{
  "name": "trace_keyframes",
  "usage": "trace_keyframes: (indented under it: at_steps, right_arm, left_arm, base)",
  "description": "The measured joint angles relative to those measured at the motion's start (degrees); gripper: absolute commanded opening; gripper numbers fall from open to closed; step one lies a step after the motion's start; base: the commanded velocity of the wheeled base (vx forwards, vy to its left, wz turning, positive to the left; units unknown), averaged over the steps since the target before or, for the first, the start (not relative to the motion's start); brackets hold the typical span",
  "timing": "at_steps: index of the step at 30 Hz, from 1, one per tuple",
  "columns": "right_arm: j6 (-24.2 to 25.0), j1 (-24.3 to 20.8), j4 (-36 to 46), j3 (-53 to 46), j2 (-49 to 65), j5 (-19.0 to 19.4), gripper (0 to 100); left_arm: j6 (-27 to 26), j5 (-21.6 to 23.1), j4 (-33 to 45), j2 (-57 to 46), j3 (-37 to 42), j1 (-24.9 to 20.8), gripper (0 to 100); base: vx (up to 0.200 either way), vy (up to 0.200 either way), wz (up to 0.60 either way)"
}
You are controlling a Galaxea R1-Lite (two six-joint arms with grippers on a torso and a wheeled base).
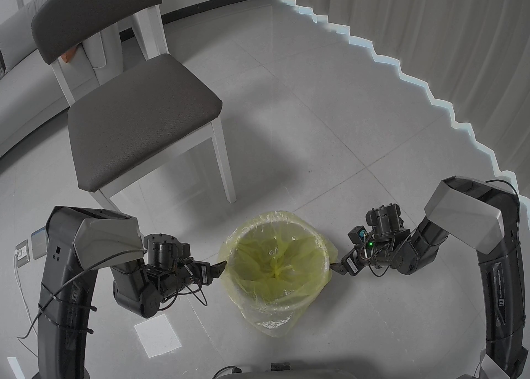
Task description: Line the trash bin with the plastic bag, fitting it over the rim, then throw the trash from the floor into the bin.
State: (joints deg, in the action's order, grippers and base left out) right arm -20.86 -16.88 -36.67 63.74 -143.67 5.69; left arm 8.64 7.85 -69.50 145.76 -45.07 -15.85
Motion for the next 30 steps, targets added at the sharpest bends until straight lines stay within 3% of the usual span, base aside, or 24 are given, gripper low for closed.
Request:
trace_keyframes:
  at_steps: [5,14,24,30]
  right_arm:
    - [-0.02,1.32,0.24,-0.68,1.06,0.02,100]
    - [-0.27,8.75,2.65,-0.52,3.69,0.07,100]
    - [-1.3,15.52,10.13,8.56,2.44,-0.33,100]
    - [-4.45,17.93,15.25,16.65,-1.51,-1.68,100]
  left_arm:
    - [0.33,0.24,-0.13,-1.19,1.52,0.34,100]
    - [0.38,0.82,-4.71,-5.61,9.07,2.93,100]
    - [0.17,0.84,-7.39,-8.23,12.89,3.62,100]
    - [0.06,0.62,-8.81,-8.67,14.07,3.64,100]
  base:
    - [0.0,0.0,0.0]
    - [0.0,0.0,0.0]
    - [0.0,0.0,0.0]
    - [0.0,0.0,0.0]
